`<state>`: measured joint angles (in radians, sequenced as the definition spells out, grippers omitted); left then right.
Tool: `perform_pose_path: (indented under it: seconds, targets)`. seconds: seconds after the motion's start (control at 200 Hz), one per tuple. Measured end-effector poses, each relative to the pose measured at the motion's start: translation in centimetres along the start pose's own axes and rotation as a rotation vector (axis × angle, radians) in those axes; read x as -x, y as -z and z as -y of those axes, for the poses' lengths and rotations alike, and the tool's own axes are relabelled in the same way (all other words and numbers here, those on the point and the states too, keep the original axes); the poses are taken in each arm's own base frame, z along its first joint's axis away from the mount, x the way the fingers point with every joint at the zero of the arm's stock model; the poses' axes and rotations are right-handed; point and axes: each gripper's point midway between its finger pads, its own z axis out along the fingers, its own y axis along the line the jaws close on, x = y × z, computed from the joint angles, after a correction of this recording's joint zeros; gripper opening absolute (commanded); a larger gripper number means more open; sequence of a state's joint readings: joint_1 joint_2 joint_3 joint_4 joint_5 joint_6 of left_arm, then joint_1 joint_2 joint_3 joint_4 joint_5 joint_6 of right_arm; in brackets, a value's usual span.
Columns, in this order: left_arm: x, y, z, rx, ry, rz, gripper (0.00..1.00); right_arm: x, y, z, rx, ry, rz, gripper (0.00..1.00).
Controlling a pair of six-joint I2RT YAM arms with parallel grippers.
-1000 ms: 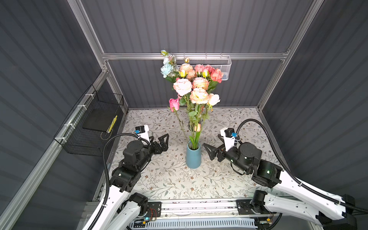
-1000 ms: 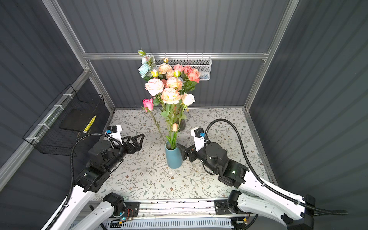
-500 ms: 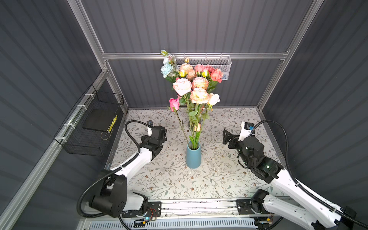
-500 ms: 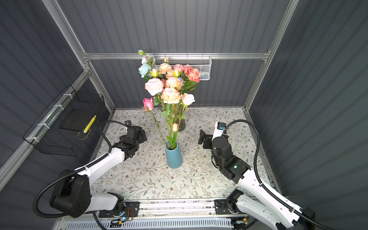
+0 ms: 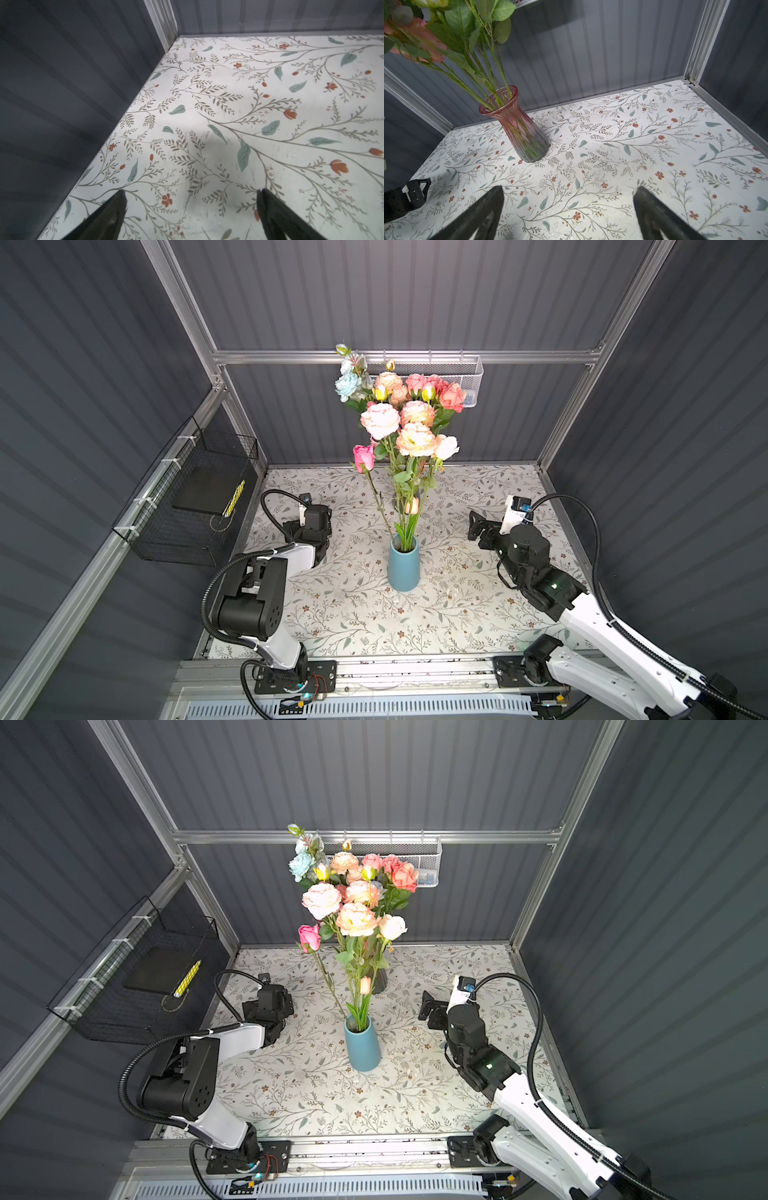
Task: Arrange flowers in a vase
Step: Reset both arms
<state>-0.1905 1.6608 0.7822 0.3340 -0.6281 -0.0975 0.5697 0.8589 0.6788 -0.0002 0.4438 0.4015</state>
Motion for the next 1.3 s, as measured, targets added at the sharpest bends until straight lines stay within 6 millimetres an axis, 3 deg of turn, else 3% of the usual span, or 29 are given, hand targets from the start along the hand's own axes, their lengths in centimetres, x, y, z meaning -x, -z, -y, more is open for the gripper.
perform_pose_path:
  seconds: [0.165,0.4,0.585,0.67,0.865,1.0,1.085,1.191,1.241,1.301]
  targets:
    - [0.1,-1.4,0.3,0.038,-0.031,-0.024,1.00,-0.4,-0.3,0.7,-0.014,-0.005,-0.005,0.99]
    - [-5.8,-1.1,0.2,-0.052,-0.068,-0.047,1.00,-1.4,-0.9,1.7,-0.024,0.005,-0.025,0.99]
    - [-6.0,-0.6,0.0,-0.153,0.005,0.046,1.00,-0.5,-1.7,3.1,-0.045,0.008,0.010,0.99]
    - [-7.2,-0.4,-0.4,-0.160,0.012,0.042,1.00,-0.3,-2.2,4.2,-0.066,0.022,0.030,0.99]
    - [-5.6,-0.3,-0.4,-0.165,0.044,0.107,1.00,-0.2,-3.9,7.1,-0.147,0.099,0.068,0.99]
    - [-5.1,-0.2,-0.4,-0.167,0.054,0.129,1.00,-0.9,-5.7,10.3,-0.236,0.177,0.075,0.99]
    - [-4.9,-0.2,-0.4,-0.169,0.057,0.136,1.00,-2.2,-6.7,12.8,-0.292,0.218,0.068,0.99]
    - [-4.7,-0.1,-0.4,-0.168,0.060,0.142,1.00,-5.6,-7.3,15.7,-0.345,0.264,0.009,0.99]
    - [-4.7,-0.1,-0.4,-0.168,0.060,0.142,1.00,-6.8,-7.2,16.4,-0.345,0.273,-0.027,0.99]
    - [-4.7,-0.1,-0.4,-0.169,0.060,0.142,1.00,-6.8,-7.2,16.7,-0.331,0.270,-0.023,0.99]
